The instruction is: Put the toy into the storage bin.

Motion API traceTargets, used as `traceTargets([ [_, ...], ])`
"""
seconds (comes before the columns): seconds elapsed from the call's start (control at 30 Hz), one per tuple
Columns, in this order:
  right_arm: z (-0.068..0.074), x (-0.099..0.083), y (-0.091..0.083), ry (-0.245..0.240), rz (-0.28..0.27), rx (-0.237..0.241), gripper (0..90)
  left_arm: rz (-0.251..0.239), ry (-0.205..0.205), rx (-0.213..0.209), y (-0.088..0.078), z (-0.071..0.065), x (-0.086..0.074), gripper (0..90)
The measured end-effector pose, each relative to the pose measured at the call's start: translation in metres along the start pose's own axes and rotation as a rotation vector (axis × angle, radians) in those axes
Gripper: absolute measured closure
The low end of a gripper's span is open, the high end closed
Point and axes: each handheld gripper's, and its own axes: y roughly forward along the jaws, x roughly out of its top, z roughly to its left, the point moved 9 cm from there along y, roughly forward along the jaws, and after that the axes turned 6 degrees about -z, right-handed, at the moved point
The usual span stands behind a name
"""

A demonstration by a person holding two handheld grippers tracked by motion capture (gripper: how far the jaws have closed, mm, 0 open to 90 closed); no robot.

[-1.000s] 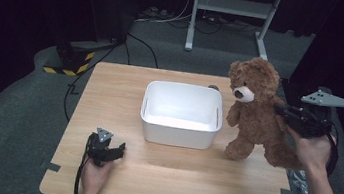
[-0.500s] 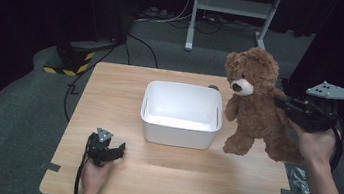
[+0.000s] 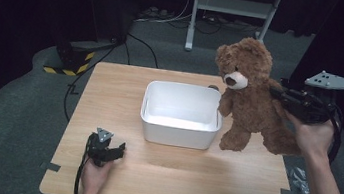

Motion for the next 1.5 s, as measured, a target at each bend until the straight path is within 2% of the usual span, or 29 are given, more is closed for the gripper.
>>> traceTargets([
  [0.57,0.018,0.023,0.020,-0.005,-0.016,0.057,84.7,0.000,-0.001,0.000,0.000,0.000,0.000,24.8],
  [1.2,0.032,0.051,0.034,-0.008,-0.058,0.096,84.8,0.000,0.000,0.000,0.000,0.000,0.000,24.8],
  [1.5,0.039,0.059,0.046,-0.001,-0.062,0.112,84.8,-0.004,-0.003,0.000,0.000,0.000,0.000,24.8],
])
